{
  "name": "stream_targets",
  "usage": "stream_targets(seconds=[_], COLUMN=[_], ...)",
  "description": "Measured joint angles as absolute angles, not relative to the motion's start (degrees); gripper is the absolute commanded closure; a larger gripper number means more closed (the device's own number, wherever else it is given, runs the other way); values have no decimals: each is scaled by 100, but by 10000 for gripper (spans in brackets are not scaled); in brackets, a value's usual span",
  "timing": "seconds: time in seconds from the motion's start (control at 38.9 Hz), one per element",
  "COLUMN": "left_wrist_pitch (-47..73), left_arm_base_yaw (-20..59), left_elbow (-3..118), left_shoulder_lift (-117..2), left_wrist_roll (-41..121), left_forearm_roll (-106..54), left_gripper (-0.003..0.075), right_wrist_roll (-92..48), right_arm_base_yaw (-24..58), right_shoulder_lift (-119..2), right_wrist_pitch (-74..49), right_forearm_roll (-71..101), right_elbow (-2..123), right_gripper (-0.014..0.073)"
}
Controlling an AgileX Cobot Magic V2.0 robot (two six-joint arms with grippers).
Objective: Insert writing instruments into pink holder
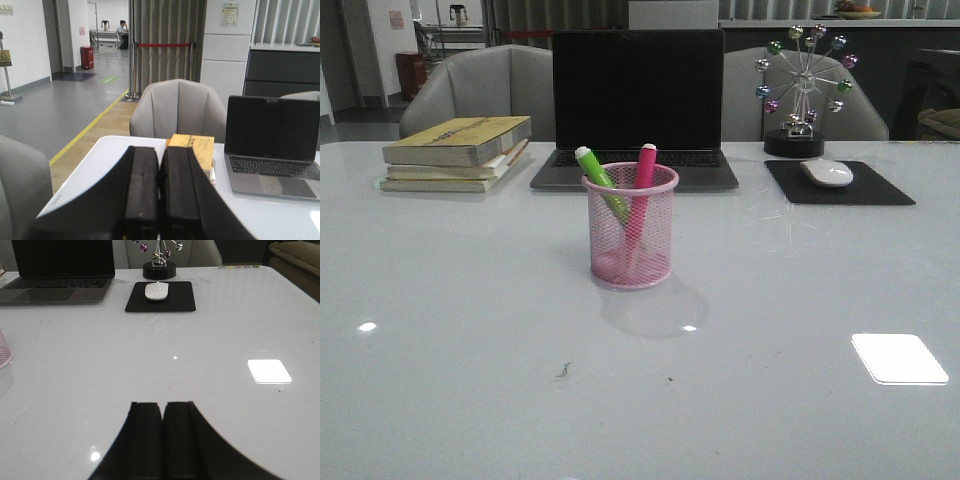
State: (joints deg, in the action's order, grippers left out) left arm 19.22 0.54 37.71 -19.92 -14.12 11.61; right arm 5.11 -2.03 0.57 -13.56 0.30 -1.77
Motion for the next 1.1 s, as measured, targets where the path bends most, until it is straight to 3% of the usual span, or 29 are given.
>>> stream_targets(seconds=[0.39, 0.85, 1.1], left_wrist_pitch=[1976, 186, -174], left_arm_base_yaw=[54, 109, 109], left_elbow=[3441, 1009, 81], left_shoulder_lift=[-1873, -569, 28], left_wrist_roll=[-1412, -1362, -229], left_forearm_roll=[808, 523, 51], left_gripper=[621, 621, 621], right_wrist_roll=[511, 511, 511], right_arm_base_yaw=[-203, -203, -203], right_shoulder_lift=[57, 57, 57], right_wrist_pitch=[-1347, -1347, -1336], right_forearm_roll=[30, 30, 30], right_elbow=[-177, -177, -177], right_gripper=[572, 572, 572])
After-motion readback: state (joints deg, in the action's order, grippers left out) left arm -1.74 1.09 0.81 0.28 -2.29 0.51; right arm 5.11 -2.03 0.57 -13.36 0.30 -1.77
